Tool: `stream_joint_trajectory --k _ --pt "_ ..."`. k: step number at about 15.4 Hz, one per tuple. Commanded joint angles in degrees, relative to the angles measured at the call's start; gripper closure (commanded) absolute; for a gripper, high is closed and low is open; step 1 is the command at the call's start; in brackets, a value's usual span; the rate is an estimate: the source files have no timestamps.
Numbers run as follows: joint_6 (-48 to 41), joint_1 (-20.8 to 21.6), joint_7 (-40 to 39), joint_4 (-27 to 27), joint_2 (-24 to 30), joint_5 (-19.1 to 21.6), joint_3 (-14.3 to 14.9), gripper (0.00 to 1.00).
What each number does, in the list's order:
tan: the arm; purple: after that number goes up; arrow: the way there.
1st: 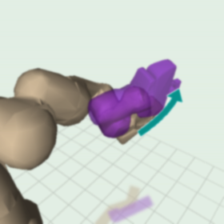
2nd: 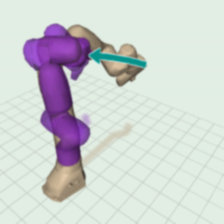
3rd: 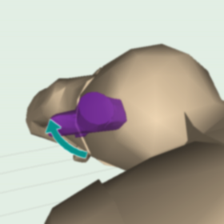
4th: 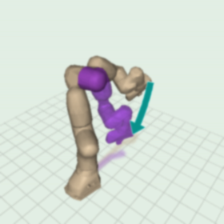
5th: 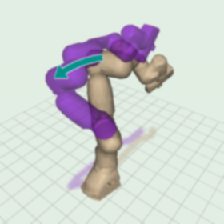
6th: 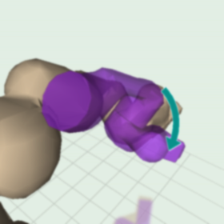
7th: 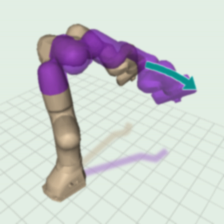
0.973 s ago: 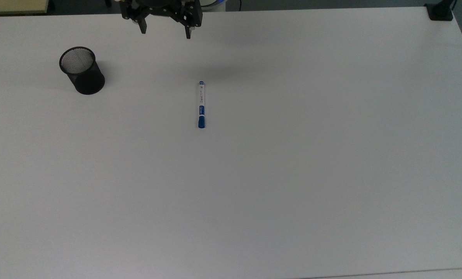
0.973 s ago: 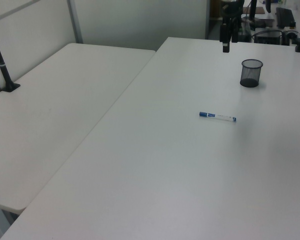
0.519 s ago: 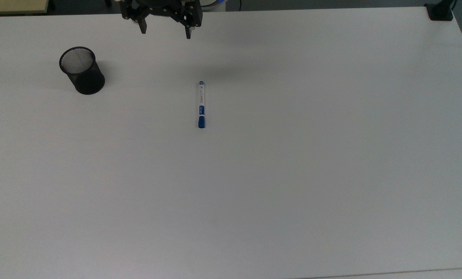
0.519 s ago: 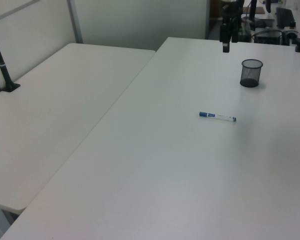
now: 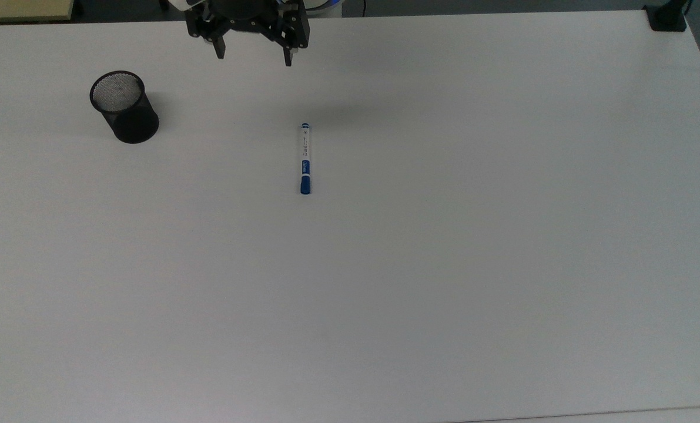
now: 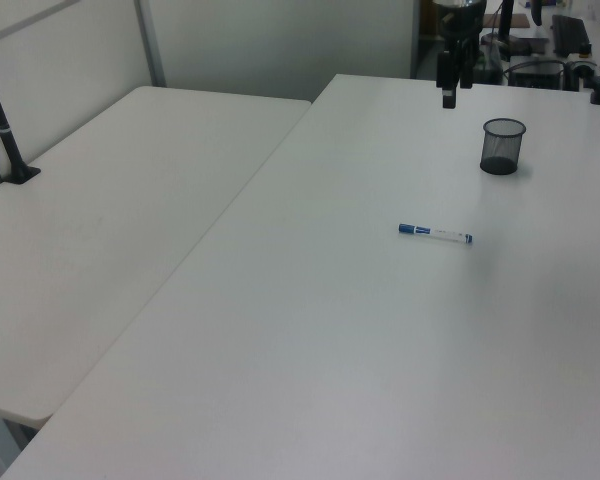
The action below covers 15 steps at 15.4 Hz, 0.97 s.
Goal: Insert the marker
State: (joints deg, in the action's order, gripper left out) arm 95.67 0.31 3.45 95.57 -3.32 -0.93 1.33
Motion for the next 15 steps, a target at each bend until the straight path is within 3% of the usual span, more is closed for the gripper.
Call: stream_joint_trajectory --k 1,11,15 --pt "3.6 0.6 -0.7 0.8 -3.0 -0.3 -0.2 0.00" --pt "12.1 5.3 -0.6 3.8 -13.4 -0.5 -0.2 0.00" --pt "15.8 6.6 0.2 5.2 -17.2 -1.0 -0.3 0.07"
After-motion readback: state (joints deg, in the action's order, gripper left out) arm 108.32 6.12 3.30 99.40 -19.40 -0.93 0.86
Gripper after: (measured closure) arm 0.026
